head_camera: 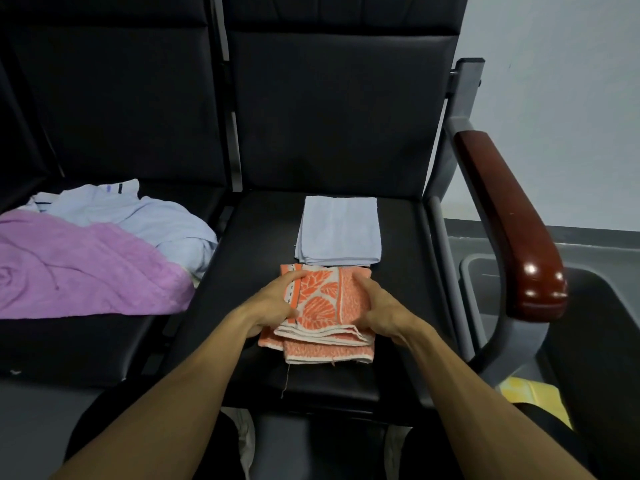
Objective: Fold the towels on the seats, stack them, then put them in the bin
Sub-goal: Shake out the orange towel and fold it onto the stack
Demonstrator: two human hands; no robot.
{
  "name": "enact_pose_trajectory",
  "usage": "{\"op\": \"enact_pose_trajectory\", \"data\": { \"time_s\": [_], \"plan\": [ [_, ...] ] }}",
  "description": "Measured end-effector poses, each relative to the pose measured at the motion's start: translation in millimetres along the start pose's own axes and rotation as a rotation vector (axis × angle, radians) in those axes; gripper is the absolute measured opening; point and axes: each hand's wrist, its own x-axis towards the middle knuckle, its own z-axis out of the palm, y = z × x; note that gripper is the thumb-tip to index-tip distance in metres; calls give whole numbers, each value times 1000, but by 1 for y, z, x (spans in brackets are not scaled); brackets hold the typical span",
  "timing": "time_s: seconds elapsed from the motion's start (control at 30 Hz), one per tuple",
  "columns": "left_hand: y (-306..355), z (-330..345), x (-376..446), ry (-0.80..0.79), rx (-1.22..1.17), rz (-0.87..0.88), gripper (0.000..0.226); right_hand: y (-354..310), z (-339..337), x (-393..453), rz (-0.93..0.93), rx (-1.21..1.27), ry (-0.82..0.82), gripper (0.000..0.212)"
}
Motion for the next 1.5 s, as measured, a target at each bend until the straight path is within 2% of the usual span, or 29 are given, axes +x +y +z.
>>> {"op": "enact_pose_trajectory", "data": {
  "time_s": [0.1,0.33,0.4,0.43,0.5,0.57,0.63,0.7,0.77,0.83,1.0,1.07,1.13,1.2,1.27,1.33,1.4,1.5],
  "plan": [
    [0,-1,-1,-58,55,-33,90,1,3,-3,-22,-85,-43,110],
    [-1,1,3,19,315,3,88,3,2,2,-26,-213,-33,111],
    [1,7,3,156,478,41,76,1,3,3,12,-168,40,95],
    [4,11,2,265,598,93,67,-1,5,4,15,-208,127,81],
    [10,22,1,464,731,296,46,-4,12,8,-59,-499,352,54],
    [13,33,5,496,711,496,37,-7,24,14,-211,-672,478,42],
    [10,45,14,422,720,563,43,-10,36,21,-291,-705,409,44],
    [-1,53,21,304,751,465,54,-4,49,30,-265,-766,269,57],
    [-14,54,26,199,885,374,59,9,54,36,-215,-846,173,62],
    [-21,49,29,146,982,353,61,22,51,40,-181,-864,137,62],
    [-25,35,35,57,1016,278,69,29,31,44,-111,-892,107,87],
    [-23,37,34,52,991,270,71,30,31,44,-105,-870,114,89],
    [-19,37,35,124,933,286,71,29,32,44,-135,-821,183,85],
    [-12,34,37,291,878,354,60,25,27,43,-202,-767,343,65],
    [-6,30,39,426,881,400,45,19,19,43,-209,-754,421,48],
    [-3,25,43,420,875,375,44,14,12,47,-151,-701,394,53],
    [0,18,48,345,848,303,60,10,5,49,-79,-647,364,59],
    [6,9,51,273,844,183,81,6,0,49,-18,-640,338,51]
  ]
}}
